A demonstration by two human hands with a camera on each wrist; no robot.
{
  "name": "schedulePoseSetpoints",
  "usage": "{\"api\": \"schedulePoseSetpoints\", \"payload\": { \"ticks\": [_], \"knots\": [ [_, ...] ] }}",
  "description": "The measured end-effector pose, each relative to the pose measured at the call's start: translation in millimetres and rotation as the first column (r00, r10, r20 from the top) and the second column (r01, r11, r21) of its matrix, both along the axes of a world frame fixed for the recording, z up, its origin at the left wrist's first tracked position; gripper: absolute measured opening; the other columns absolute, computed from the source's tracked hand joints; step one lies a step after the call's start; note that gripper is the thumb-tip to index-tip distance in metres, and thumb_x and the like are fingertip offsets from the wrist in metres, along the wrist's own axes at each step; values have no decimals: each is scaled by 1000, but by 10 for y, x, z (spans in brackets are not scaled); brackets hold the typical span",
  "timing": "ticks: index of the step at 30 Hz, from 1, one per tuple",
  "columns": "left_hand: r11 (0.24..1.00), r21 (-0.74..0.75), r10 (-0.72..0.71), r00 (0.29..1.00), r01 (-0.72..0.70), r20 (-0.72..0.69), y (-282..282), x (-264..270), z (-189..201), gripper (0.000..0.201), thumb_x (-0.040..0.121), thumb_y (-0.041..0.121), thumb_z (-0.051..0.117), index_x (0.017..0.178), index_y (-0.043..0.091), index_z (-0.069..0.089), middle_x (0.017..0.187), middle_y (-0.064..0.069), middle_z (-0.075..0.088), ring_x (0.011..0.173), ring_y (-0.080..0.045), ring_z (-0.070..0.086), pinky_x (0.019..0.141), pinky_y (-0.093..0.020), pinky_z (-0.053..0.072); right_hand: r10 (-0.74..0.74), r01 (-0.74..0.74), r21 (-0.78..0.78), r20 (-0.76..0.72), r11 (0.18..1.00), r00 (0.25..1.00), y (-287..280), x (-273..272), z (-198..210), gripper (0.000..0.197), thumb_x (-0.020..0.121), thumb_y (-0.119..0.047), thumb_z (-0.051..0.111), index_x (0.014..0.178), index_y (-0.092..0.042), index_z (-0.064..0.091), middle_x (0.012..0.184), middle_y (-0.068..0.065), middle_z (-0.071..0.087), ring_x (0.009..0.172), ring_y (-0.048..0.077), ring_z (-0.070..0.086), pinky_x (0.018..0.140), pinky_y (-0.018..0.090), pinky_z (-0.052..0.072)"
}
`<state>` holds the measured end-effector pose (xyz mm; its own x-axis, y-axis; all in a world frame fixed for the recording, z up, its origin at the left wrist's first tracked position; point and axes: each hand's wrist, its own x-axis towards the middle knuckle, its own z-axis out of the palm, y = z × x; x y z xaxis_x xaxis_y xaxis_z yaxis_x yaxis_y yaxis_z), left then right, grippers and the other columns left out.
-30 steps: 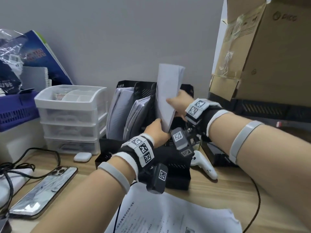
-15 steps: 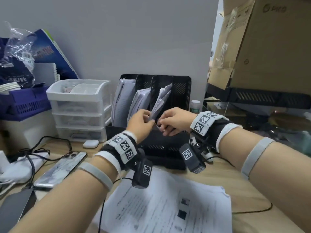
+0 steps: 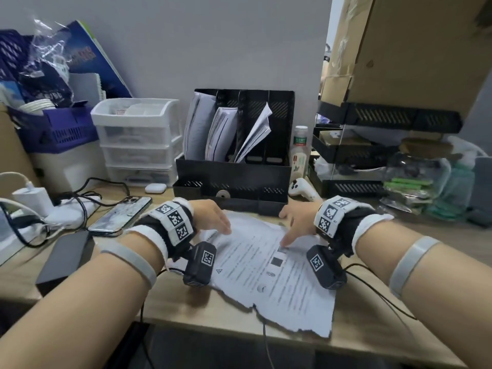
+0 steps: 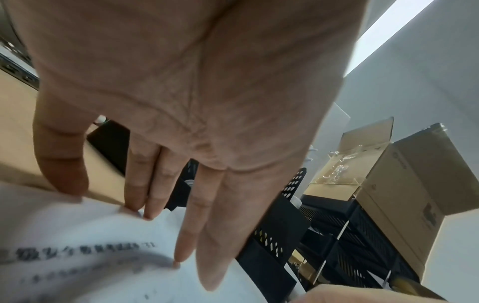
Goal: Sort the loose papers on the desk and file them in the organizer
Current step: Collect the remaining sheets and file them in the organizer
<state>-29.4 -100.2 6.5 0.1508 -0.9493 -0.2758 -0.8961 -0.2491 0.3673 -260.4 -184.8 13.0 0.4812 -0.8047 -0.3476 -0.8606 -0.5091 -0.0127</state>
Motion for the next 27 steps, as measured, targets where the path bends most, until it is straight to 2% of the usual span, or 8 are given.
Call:
{"api": "schedulePoseSetpoints", "payload": {
  "ticks": [2,4,7,12,17,22,25,27],
  "knots": [
    [1000,10,-15,1000,15,18,2,-8,-29,38,91,39,74,127,26,74,127,9,71,105,-9,63,100,-23,47,-10,8,-47,-41,999,999,2,44,-72,93,64,-68,79,139,-18,55,129,2,63,117,26,60,101,40,50],
    [999,30,-22,1000,21,21,10,-22,-33,41,92,39,72,131,27,72,133,8,68,119,-13,61,112,-31,42,-50,50,-42,-16,998,999,-17,59,-115,89,60,-71,79,127,-15,64,118,2,68,109,26,64,97,42,53],
    [999,36,-30,1000,30,8,-5,-34,-39,42,94,39,70,134,27,70,136,8,67,122,-13,60,112,-29,40,-79,78,29,39,996,996,-14,39,-127,74,69,-62,80,122,-13,64,110,-1,68,105,25,64,95,38,52],
    [999,12,-40,999,40,-17,-16,-60,-75,43,95,42,68,136,25,68,140,9,65,127,-13,59,115,-28,37,-80,72,67,127,995,989,-6,-53,-113,29,84,-41,76,97,-21,59,92,-4,61,78,13,52,61,23,41],
    [998,17,-56,998,57,-29,-18,-100,-104,43,97,43,65,135,25,68,141,8,64,128,-16,58,117,-34,37,-93,72,104,212,992,973,76,-65,-84,52,75,-51,80,114,-22,63,108,-1,66,98,19,60,74,29,45],
    [999,-33,-23,998,22,-55,-4,-100,-63,58,96,43,65,149,21,54,156,4,51,137,-21,54,118,-33,36,-34,-5,135,284,991,958,142,-66,-37,26,87,-35,72,112,-27,66,117,-3,70,108,19,63,81,30,47],
    [936,-286,116,946,-207,-304,-5,-3,24,76,88,35,78,154,18,43,154,-7,50,133,-26,56,112,-35,43,-76,-2,162,471,987,879,53,-222,152,21,89,-28,71,109,-28,68,113,-3,72,104,21,70,95,42,55],
    [817,-407,186,855,-408,-484,12,69,128,88,82,31,85,155,16,38,151,-13,51,133,-28,55,109,-38,45,-148,-7,229,652,973,744,-29,-383,323,25,90,-18,70,114,-24,68,117,5,72,104,29,72,98,52,54]
  ]
}}
